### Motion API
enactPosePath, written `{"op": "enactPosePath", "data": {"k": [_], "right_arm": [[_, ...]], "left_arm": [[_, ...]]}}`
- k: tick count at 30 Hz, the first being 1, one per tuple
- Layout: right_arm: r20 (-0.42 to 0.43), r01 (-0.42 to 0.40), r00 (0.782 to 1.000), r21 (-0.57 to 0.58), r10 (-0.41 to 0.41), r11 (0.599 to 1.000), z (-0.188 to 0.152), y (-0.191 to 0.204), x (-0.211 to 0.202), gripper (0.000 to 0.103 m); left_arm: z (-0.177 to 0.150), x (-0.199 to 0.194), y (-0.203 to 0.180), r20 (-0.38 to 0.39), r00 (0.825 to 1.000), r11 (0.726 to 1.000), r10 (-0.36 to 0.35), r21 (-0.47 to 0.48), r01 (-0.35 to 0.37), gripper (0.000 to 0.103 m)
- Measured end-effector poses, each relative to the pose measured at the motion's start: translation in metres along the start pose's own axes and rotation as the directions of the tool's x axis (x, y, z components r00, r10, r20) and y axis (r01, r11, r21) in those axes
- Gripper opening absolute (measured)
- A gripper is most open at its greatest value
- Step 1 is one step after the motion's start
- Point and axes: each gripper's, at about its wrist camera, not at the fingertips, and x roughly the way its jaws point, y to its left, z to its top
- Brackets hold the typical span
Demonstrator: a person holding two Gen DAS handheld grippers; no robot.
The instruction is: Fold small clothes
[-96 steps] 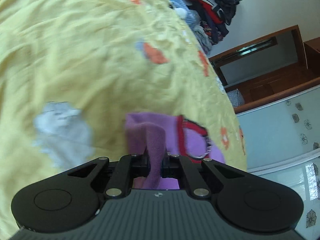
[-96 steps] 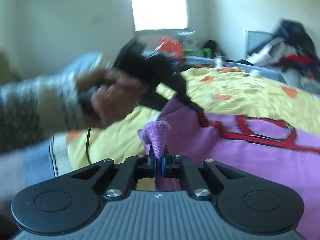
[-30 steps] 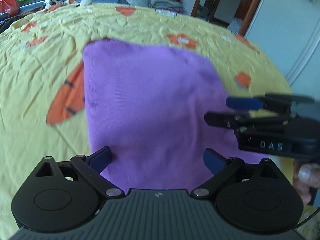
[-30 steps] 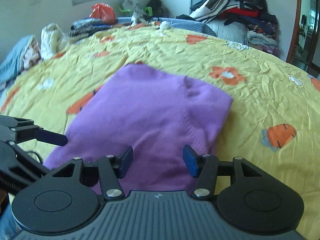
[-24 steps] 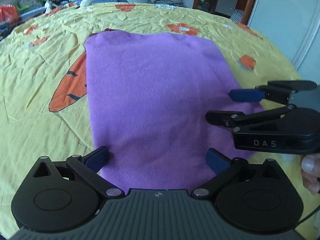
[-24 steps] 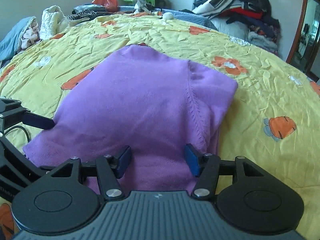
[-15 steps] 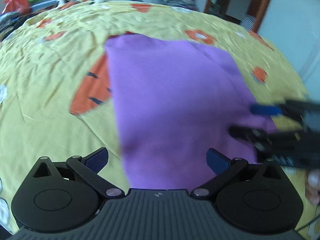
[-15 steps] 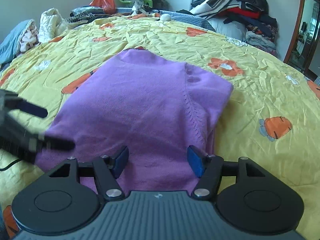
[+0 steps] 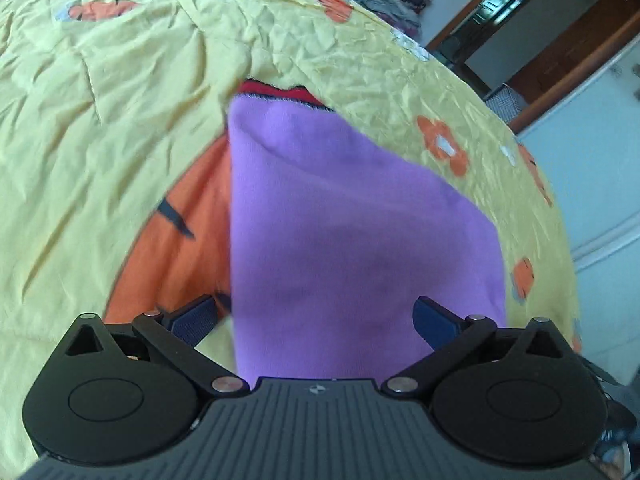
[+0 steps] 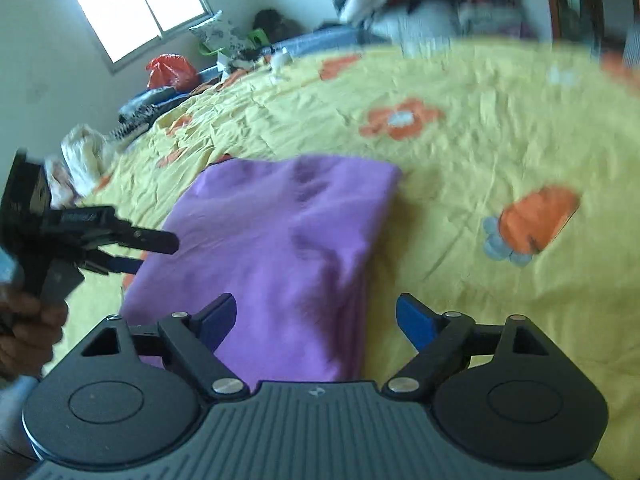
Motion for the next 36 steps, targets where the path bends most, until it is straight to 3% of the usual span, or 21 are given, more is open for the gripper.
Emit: {"op": "enactPosePath", "data": {"k": [2, 5, 8, 10, 11, 12, 13, 14, 15, 17, 18, 20, 24, 26, 28, 30, 31, 32, 33, 35, 36], "right_arm": [[-0.021, -0.118, 0.993, 0.091, 0.12, 0.989, 0.008, -0.023, 0.015, 0.088], [-0.022, -0.29, 0.955, 0.16, 0.297, 0.944, 0.017, -0.04, 0.039, 0.088], [-0.02, -0.372, 0.924, 0.19, 0.382, 0.909, 0.031, -0.044, 0.061, 0.088], [-0.029, -0.359, 0.928, 0.189, 0.371, 0.914, 0.04, -0.04, 0.073, 0.077], [-0.042, -0.328, 0.939, 0.179, 0.34, 0.928, 0.044, -0.036, 0.078, 0.049], [-0.061, -0.278, 0.955, 0.163, 0.29, 0.947, 0.046, -0.031, 0.083, 0.028], [-0.054, -0.259, 0.961, 0.159, 0.271, 0.953, 0.047, -0.028, 0.084, 0.028], [-0.041, -0.239, 0.968, 0.149, 0.247, 0.96, 0.048, -0.026, 0.083, 0.026], [-0.018, -0.214, 0.976, 0.125, 0.218, 0.969, 0.047, -0.021, 0.078, 0.023], [0.036, -0.189, 0.982, 0.093, 0.187, 0.977, 0.043, -0.013, 0.066, 0.022], [0.062, -0.174, 0.984, 0.087, 0.169, 0.981, 0.042, -0.011, 0.059, 0.021], [0.116, -0.139, 0.985, 0.074, 0.13, 0.987, 0.038, -0.01, 0.045, 0.021], [0.229, -0.091, 0.971, 0.108, 0.064, 0.99, 0.033, -0.022, 0.017, 0.021], [0.24, -0.038, 0.971, 0.146, 0.001, 0.989, 0.03, -0.032, 0.016, 0.025], [0.165, 0.011, 0.986, 0.152, -0.036, 0.988, 0.032, -0.043, 0.029, 0.038], [0.132, 0.087, 0.985, 0.178, -0.111, 0.98, 0.027, -0.051, 0.023, 0.087], [0.143, 0.058, 0.986, 0.188, -0.086, 0.98, 0.021, -0.054, 0.012, 0.092], [0.153, 0.024, 0.987, 0.194, -0.055, 0.981, 0.013, -0.058, -0.002, 0.094], [0.153, 0.016, 0.987, 0.203, -0.048, 0.979, 0.003, -0.059, -0.015, 0.094], [0.149, -0.009, 0.989, 0.202, -0.022, 0.979, -0.021, -0.056, -0.037, 0.094], [0.137, -0.014, 0.991, 0.194, -0.012, 0.981, -0.032, -0.053, -0.043, 0.094]], "left_arm": [[0.008, 0.003, 0.005, -0.01, 0.999, 0.998, -0.044, -0.036, 0.044, 0.103], [0.022, 0.009, 0.015, 0.002, 0.995, 0.988, -0.104, -0.115, 0.104, 0.103], [0.043, 0.023, 0.026, 0.003, 0.982, 0.963, -0.191, -0.195, 0.188, 0.103], [0.057, 0.034, 0.033, 0.009, 0.968, 0.935, -0.251, -0.257, 0.245, 0.103], [0.064, 0.039, 0.033, 0.009, 0.963, 0.929, -0.268, -0.264, 0.261, 0.101], [0.07, 0.043, 0.028, 0.01, 0.965, 0.936, -0.262, -0.243, 0.256, 0.089], [0.076, 0.048, 0.02, -0.009, 0.972, 0.953, -0.236, -0.198, 0.23, 0.073], [0.081, 0.053, 0.006, -0.043, 0.981, 0.975, -0.191, -0.12, 0.185, 0.035], [0.082, 0.058, -0.007, -0.066, 0.985, 0.987, -0.159, -0.036, 0.157, 0.025], [0.083, 0.059, -0.033, -0.051, 0.989, 0.984, -0.136, 0.105, 0.141, 0.021], [0.084, 0.056, -0.045, -0.029, 0.99, 0.976, -0.139, 0.163, 0.142, 0.013], [0.084, 0.045, -0.068, 0.034, 0.986, 0.95, -0.163, 0.274, 0.148, 0.012], [0.086, 0.039, -0.108, 0.098, 0.975, 0.893, -0.2, 0.428, 0.14, 0.011], [0.092, 0.053, -0.122, 0.095, 0.981, 0.89, -0.167, 0.442, 0.108, 0.014], [0.102, 0.074, -0.127, 0.093, 0.989, 0.9, -0.114, 0.431, 0.063, 0.019], [0.111, 0.09, -0.12, 0.069, 0.998, 0.919, -0.003, 0.392, -0.024, 0.031], [0.113, 0.086, -0.111, 0.069, 0.998, 0.936, 0.01, 0.35, -0.033, 0.038], [0.111, 0.076, -0.099, 0.06, 0.997, 0.952, -0.044, 0.304, 0.024, 0.045], [0.105, 0.063, -0.092, 0.036, 0.994, 0.955, -0.1, 0.283, 0.086, 0.061], [0.078, 0.03, -0.077, 0.033, 0.989, 0.955, -0.147, 0.266, 0.133, 0.087], [0.062, 0.012, -0.069, 0.035, 0.982, 0.948, -0.187, 0.267, 0.171, 0.091]]}}
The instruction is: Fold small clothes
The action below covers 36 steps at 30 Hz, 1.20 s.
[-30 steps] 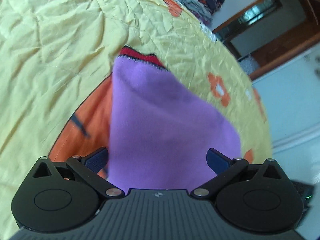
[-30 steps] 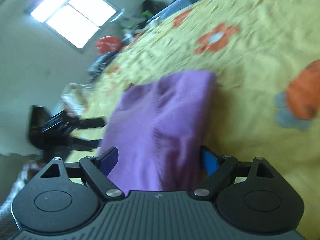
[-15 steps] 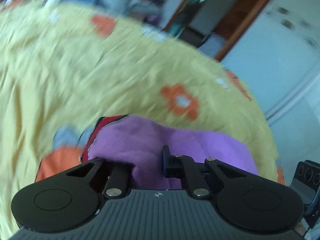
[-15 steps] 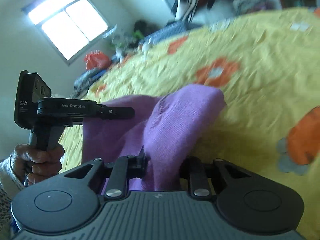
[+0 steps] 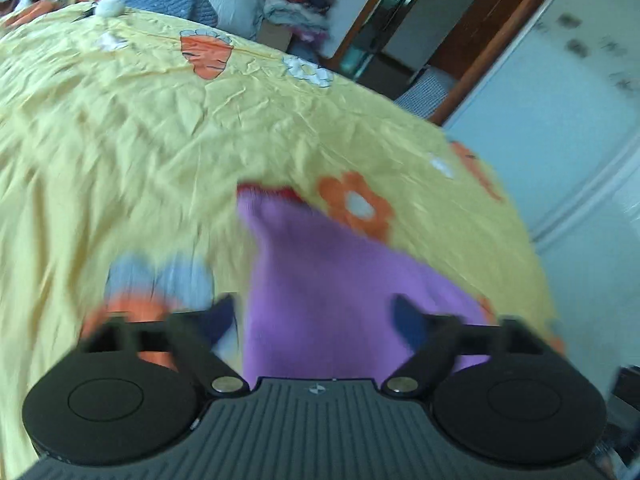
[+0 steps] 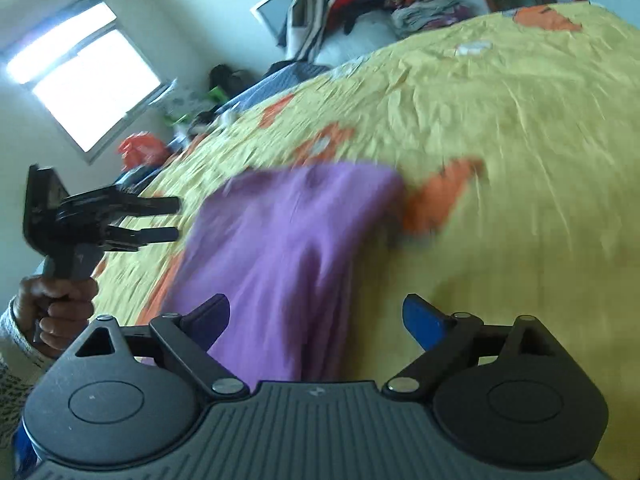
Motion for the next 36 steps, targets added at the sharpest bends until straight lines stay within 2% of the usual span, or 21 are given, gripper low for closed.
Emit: {"op": "enactPosePath", "data": {"k": [1, 4, 6, 7, 8, 9, 10, 12, 14, 15, 16, 17, 18, 20, 22, 24, 26, 28, 30, 33, 36], "right_arm": [[-0.011, -0.001, 1.0, -0.005, 0.001, 1.0, -0.01, 0.002, -0.008, 0.094], [-0.025, -0.031, 0.999, -0.001, 0.031, 1.0, -0.036, 0.011, -0.019, 0.094], [-0.036, -0.023, 0.999, -0.106, 0.019, 0.994, -0.052, 0.029, -0.017, 0.09], [-0.025, 0.014, 1.0, -0.163, -0.018, 0.986, -0.057, 0.038, -0.016, 0.078], [-0.03, 0.075, 0.996, -0.188, -0.082, 0.979, -0.058, 0.042, -0.011, 0.021], [-0.024, 0.101, 0.994, -0.173, -0.107, 0.98, -0.058, 0.042, -0.01, 0.017], [-0.015, 0.108, 0.994, -0.153, -0.112, 0.982, -0.055, 0.039, -0.01, 0.017], [0.006, 0.173, 0.985, -0.168, -0.175, 0.97, -0.054, 0.039, -0.013, 0.017], [-0.029, 0.169, 0.984, -0.184, -0.177, 0.968, -0.051, 0.044, -0.021, 0.019], [-0.002, 0.187, 0.982, -0.184, -0.191, 0.965, -0.047, 0.049, -0.029, 0.03], [0.038, 0.215, 0.977, -0.186, -0.212, 0.959, -0.041, 0.051, -0.034, 0.041], [0.078, 0.232, 0.972, -0.212, -0.22, 0.949, -0.035, 0.057, -0.037, 0.076], [0.108, 0.232, 0.972, -0.251, -0.211, 0.94, -0.03, 0.063, -0.036, 0.091], [0.143, 0.242, 0.968, -0.322, -0.206, 0.915, -0.015, 0.076, -0.021, 0.09], [0.116, 0.249, 0.968, -0.372, -0.221, 0.894, -0.001, 0.086, 0.006, 0.088], [0.118, 0.258, 0.966, -0.41, -0.229, 0.875, 0.013, 0.094, 0.03, 0.068], [0.08, 0.262, 0.965, -0.412, -0.252, 0.873, 0.026, 0.093, 0.052, 0.057], [0.042, 0.31, 0.945, -0.434, -0.324, 0.846, 0.034, 0.089, 0.078, 0.049], [0.029, 0.313, 0.942, -0.436, -0.334, 0.844, 0.039, 0.084, 0.092, 0.048], [0.032, 0.345, 0.929, -0.433, -0.368, 0.833, 0.048, 0.084, 0.102, 0.052], [0.02, 0.357, 0.923, -0.416, -0.384, 0.836, 0.052, 0.087, 0.104, 0.057]], "left_arm": [[-0.02, -0.015, -0.001, -0.002, 0.999, 0.999, -0.032, -0.004, 0.032, 0.091], [-0.079, -0.04, -0.002, -0.065, 0.996, 0.995, -0.056, -0.083, 0.05, 0.092], [-0.11, -0.041, -0.002, -0.101, 0.995, 0.994, -0.014, -0.109, 0.003, 0.093], [-0.123, -0.039, -0.003, -0.112, 0.994, 0.994, 0.007, -0.112, -0.02, 0.092], [-0.133, -0.038, -0.005, -0.095, 0.995, 0.993, 0.014, -0.112, -0.025, 0.092], [-0.139, -0.039, -0.011, -0.071, 0.996, 0.996, 0.044, -0.074, -0.049, 0.091], [-0.142, -0.039, -0.02, -0.07, 0.994, 0.996, 0.085, -0.027, -0.087, 0.09], [-0.147, -0.038, -0.033, -0.081, 0.986, 0.989, 0.146, 0.002, -0.146, 0.089], [-0.157, -0.04, -0.041, -0.094, 0.978, 0.982, 0.185, 0.056, -0.18, 0.088], [-0.16, -0.043, -0.044, -0.102, 0.975, 0.979, 0.199, 0.064, -0.193, 0.085], [-0.161, -0.048, -0.045, -0.1, 0.979, 0.982, 0.18, 0.068, -0.174, 0.085], [-0.161, -0.056, -0.047, -0.074, 0.984, 0.984, 0.164, 0.077, -0.158, 0.086], [-0.16, -0.064, -0.051, -0.032, 0.985, 0.982, 0.172, 0.086, -0.169, 0.089], [-0.151, -0.071, -0.058, 0.023, 0.989, 0.985, 0.146, 0.086, -0.148, 0.096], [-0.139, -0.065, -0.062, 0.06, 0.991, 0.99, 0.118, 0.076, -0.123, 0.096], [-0.127, -0.053, -0.071, 0.087, 0.989, 0.985, 0.123, 0.115, -0.132, 0.096], [-0.121, -0.038, -0.074, 0.097, 0.986, 0.98, 0.134, 0.134, -0.147, 0.096], [-0.122, -0.016, -0.071, 0.036, 0.985, 0.975, 0.17, 0.138, -0.173, 0.093], [-0.133, 0.0, -0.065, -0.003, 0.979, 0.969, 0.203, 0.146, -0.2, 0.092], [-0.153, -0.001, -0.073, 0.038, 0.97, 0.937, 0.239, 0.255, -0.24, 0.097], [-0.154, -0.006, -0.071, 0.032, 0.97, 0.94, 0.239, 0.242, -0.24, 0.098]]}}
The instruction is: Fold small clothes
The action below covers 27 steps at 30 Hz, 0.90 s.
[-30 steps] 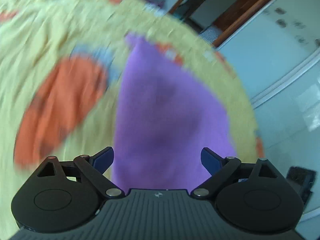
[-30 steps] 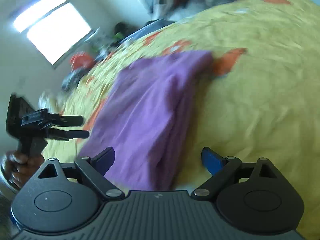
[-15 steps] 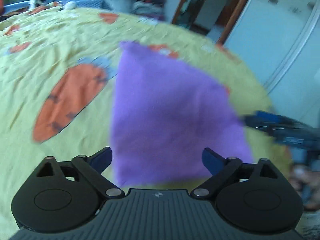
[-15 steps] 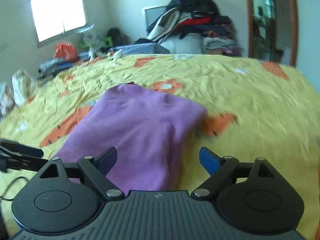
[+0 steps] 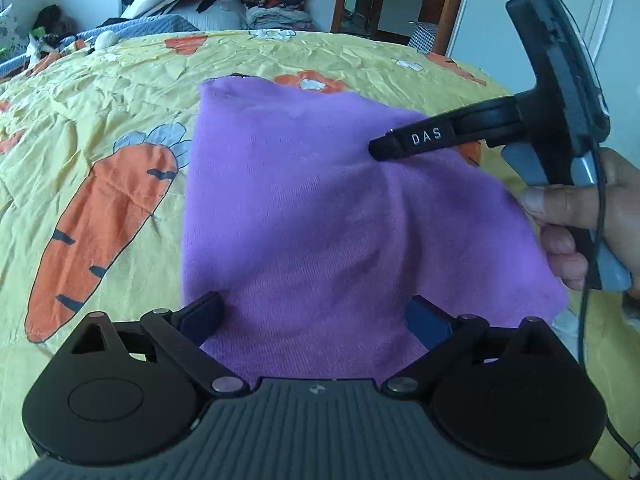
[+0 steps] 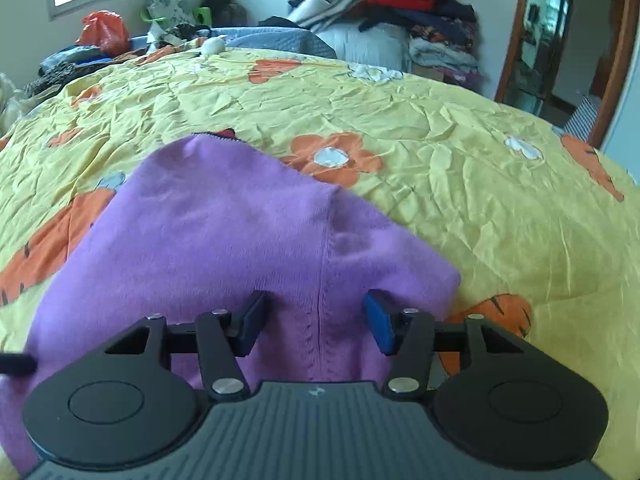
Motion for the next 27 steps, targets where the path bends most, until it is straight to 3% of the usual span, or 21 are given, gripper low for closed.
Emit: {"op": "enactPosePath", "data": {"k": [1, 2, 3, 5, 11, 17, 23, 27], "right_arm": [[-0.003, 0.006, 1.0, 0.005, -0.006, 1.0, -0.001, 0.001, -0.005, 0.059], [-0.003, 0.011, 1.0, 0.012, -0.011, 1.0, -0.003, 0.003, -0.011, 0.068], [-0.001, 0.014, 1.0, 0.017, -0.014, 1.0, -0.005, 0.005, -0.019, 0.085], [0.011, 0.029, 1.0, 0.009, -0.029, 1.0, -0.018, 0.013, -0.041, 0.1], [-0.06, 0.037, 0.998, 0.074, -0.033, 0.997, -0.089, 0.038, -0.101, 0.102], [-0.146, 0.078, 0.987, 0.09, -0.065, 0.993, -0.157, 0.069, -0.12, 0.103], [-0.056, 0.147, 0.989, 0.165, -0.14, 0.975, -0.171, 0.078, -0.125, 0.103], [-0.053, 0.169, 0.985, 0.192, -0.162, 0.967, -0.171, 0.079, -0.124, 0.103]], "left_arm": [[0.001, -0.003, 0.003, -0.003, 1.0, 1.0, -0.002, -0.021, 0.002, 0.098], [0.001, -0.009, 0.006, -0.003, 1.0, 0.999, -0.002, -0.04, 0.002, 0.098], [0.002, -0.013, 0.009, 0.0, 1.0, 0.998, 0.001, -0.059, -0.001, 0.1], [-0.001, -0.03, 0.014, 0.017, 1.0, 0.996, 0.004, -0.09, -0.002, 0.102], [-0.022, -0.06, 0.02, 0.007, 0.999, 0.988, 0.049, -0.147, -0.048, 0.103], [-0.071, -0.067, 0.015, -0.062, 0.996, 0.982, 0.063, -0.175, -0.073, 0.103], [-0.087, -0.068, 0.004, -0.023, 0.988, 0.981, 0.155, -0.113, -0.157, 0.103], [-0.085, -0.056, 0.001, 0.034, 0.973, 0.971, 0.229, -0.076, -0.226, 0.103]]}}
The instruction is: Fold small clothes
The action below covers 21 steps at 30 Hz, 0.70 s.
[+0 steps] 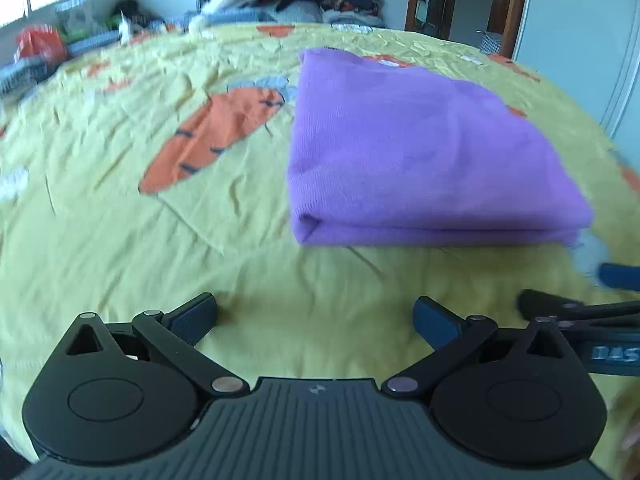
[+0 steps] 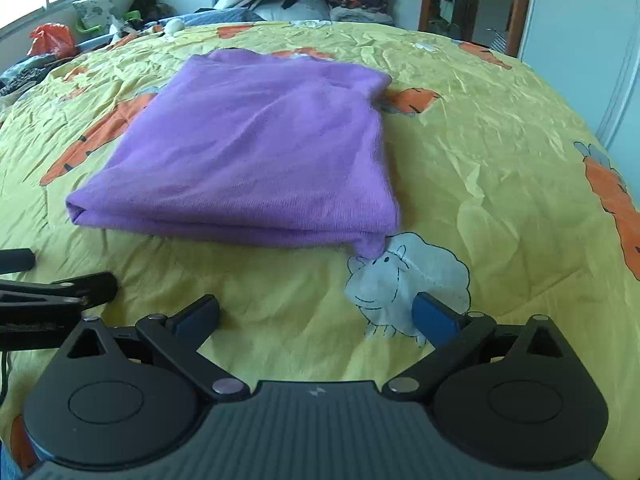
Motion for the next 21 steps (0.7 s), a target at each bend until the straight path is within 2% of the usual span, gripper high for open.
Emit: {"op": "enactPosePath", "data": {"k": [10, 21], "right_arm": [[0.0, 0.022, 1.0, 0.026, -0.022, 0.999, 0.005, 0.003, 0.005, 0.103], [0.017, 0.025, 1.0, 0.032, -0.025, 0.999, 0.016, 0.001, 0.016, 0.103]], "left_arm": [[0.004, 0.009, -0.002, 0.061, 0.998, 1.0, 0.017, -0.014, -0.016, 0.103], [0.002, 0.009, -0.003, 0.067, 0.998, 1.0, -0.003, 0.007, 0.003, 0.103]]}}
